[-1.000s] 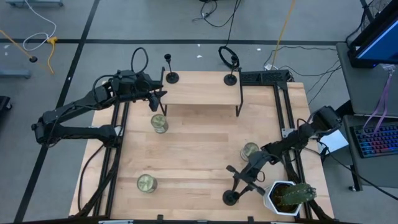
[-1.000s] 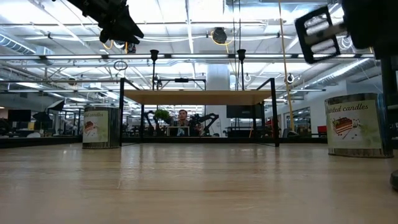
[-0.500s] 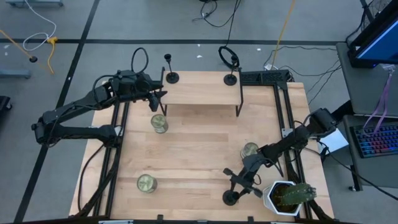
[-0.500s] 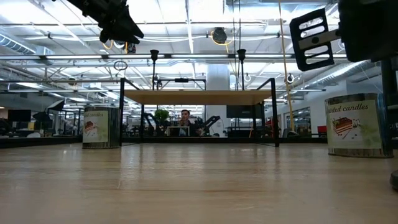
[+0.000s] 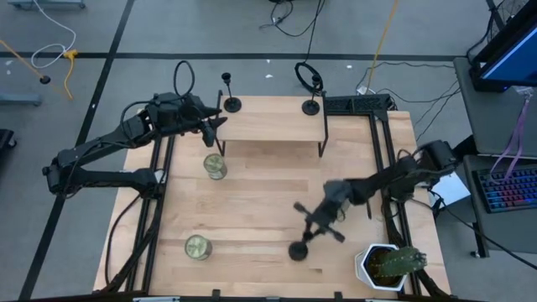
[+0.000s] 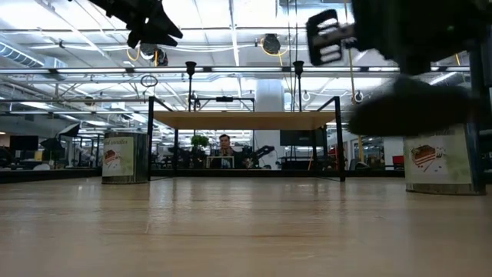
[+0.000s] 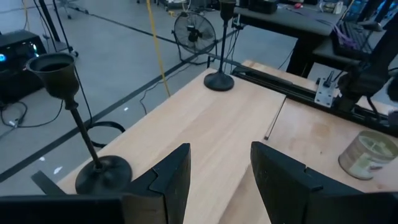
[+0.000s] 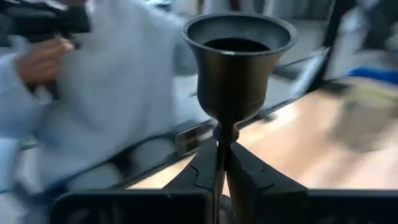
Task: Pick & Place candle stick holders
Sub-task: Put the black candle holder on the shelf
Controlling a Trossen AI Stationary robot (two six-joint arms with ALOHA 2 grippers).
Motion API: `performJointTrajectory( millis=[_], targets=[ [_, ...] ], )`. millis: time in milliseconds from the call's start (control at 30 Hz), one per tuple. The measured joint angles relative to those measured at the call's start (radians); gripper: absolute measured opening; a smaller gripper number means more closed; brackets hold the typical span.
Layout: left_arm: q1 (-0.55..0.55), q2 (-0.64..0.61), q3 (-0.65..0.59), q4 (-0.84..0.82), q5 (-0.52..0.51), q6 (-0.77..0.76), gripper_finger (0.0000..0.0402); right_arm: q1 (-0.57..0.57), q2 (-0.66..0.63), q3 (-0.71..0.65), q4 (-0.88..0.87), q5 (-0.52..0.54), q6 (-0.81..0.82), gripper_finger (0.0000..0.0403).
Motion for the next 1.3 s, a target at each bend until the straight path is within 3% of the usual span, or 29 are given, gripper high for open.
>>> performJointTrajectory(
  millis=[100,267,400,500,633,767,1033,1300],
  targets=[
    [-0.005,0.000,0.000,-0.002,0.001,-0.005,0.0175,-0.092,-0.083,0.003,-0.006,0.098,-0.019,0.0008],
    [-0.028,0.000,0.000,-0.004,0.001,0.007,0.0175,-0.208,-0.207,0.071,-0.013,0.536,-0.142,0.0013],
    [-0.050,0.000,0.000,-0.003,0.003,0.010,0.0175,-0.297,-0.249,0.215,-0.051,0.734,-0.196,0.0010],
    [-0.065,0.000,0.000,0.003,0.003,0.011,0.0175,-0.378,-0.238,0.364,-0.236,0.762,-0.153,0.0009],
    [-0.075,0.000,0.000,0.007,0.003,0.048,0.0175,-0.478,-0.131,0.566,-0.523,0.793,-0.106,0.0009],
    [-0.080,0.000,0.000,0.007,0.003,0.061,0.0175,-0.580,-0.008,0.712,-0.655,0.813,-0.047,0.0010],
    [-0.080,0.000,0.000,0.005,0.003,0.098,0.0175,-0.680,0.172,0.726,-0.506,0.811,0.091,0.0013],
    [-0.080,0.000,0.000,0.003,0.003,0.106,0.0175,-0.695,0.245,0.726,-0.447,0.892,0.063,0.0014]
  ],
)
